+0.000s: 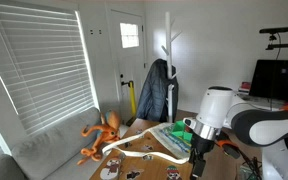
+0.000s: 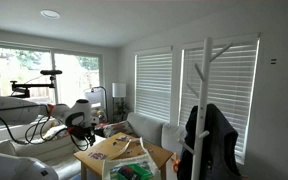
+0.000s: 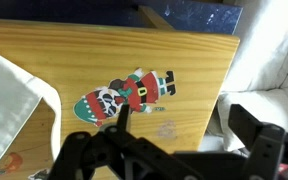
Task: Pick up the green storage box and move it to the left
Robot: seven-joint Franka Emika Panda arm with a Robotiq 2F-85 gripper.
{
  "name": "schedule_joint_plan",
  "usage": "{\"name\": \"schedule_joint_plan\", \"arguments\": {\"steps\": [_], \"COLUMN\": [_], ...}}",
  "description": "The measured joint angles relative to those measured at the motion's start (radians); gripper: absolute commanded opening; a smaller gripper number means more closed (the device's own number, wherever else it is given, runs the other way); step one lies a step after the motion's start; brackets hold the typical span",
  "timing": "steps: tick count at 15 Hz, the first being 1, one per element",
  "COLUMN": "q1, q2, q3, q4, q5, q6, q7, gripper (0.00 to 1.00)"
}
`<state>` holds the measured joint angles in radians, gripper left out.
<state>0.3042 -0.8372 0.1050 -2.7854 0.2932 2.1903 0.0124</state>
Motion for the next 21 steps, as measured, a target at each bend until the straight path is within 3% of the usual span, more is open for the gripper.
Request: {"name": "schedule_joint_plan", "arguments": {"steps": [4, 13, 18, 21], "q1": [-0.033, -0.443, -0.467, -0.489], "q2": [0.005, 0.003, 0.006, 0.056], "q3": [-0.001, -0.099, -0.101, -0.067], "q4": [0.007, 0.034, 0.036, 0.105], "q5": [-0.004, -0.196, -0.203, -0.205], "q6": [0.0, 0.0, -0.007, -0.049], "q7": [0.042, 0.119, 0.141, 0.294], "gripper": [1.0, 1.0, 1.0, 1.0]}}
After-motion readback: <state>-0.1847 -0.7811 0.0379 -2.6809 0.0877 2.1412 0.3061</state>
